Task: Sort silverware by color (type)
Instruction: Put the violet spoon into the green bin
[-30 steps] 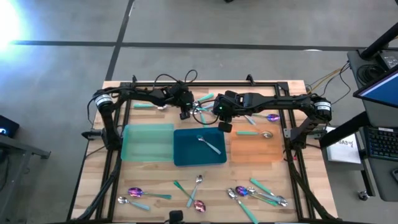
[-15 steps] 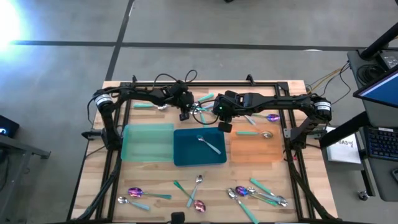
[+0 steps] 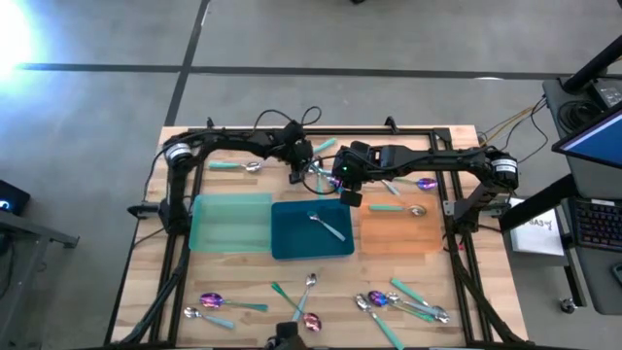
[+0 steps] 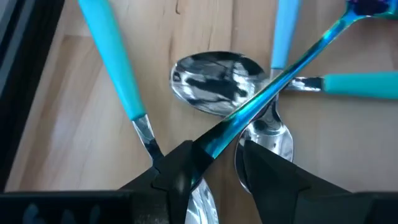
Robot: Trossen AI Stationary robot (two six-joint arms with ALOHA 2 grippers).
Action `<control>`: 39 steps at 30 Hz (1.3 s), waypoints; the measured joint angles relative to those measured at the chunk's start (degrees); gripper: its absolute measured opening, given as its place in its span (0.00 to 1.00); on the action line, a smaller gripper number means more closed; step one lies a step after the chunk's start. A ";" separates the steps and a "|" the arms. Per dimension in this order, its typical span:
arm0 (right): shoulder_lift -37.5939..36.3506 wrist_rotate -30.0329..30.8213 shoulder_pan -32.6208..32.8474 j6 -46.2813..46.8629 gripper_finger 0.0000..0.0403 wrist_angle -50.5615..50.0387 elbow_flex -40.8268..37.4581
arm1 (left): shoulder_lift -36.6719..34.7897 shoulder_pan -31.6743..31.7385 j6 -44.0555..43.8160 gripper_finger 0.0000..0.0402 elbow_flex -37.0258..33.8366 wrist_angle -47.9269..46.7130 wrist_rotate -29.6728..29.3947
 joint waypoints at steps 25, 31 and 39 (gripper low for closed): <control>0.00 0.00 0.00 -1.58 0.23 -0.03 -0.69 | 1.75 0.03 -2.32 0.00 7.19 -15.37 2.78; 0.00 0.00 0.00 -1.67 0.24 0.09 -1.60 | -0.05 -0.61 -2.58 0.00 7.07 -19.79 3.02; 0.00 0.01 -0.11 -2.06 0.22 0.46 -3.32 | -0.24 -1.51 -2.54 0.00 8.27 -18.89 3.21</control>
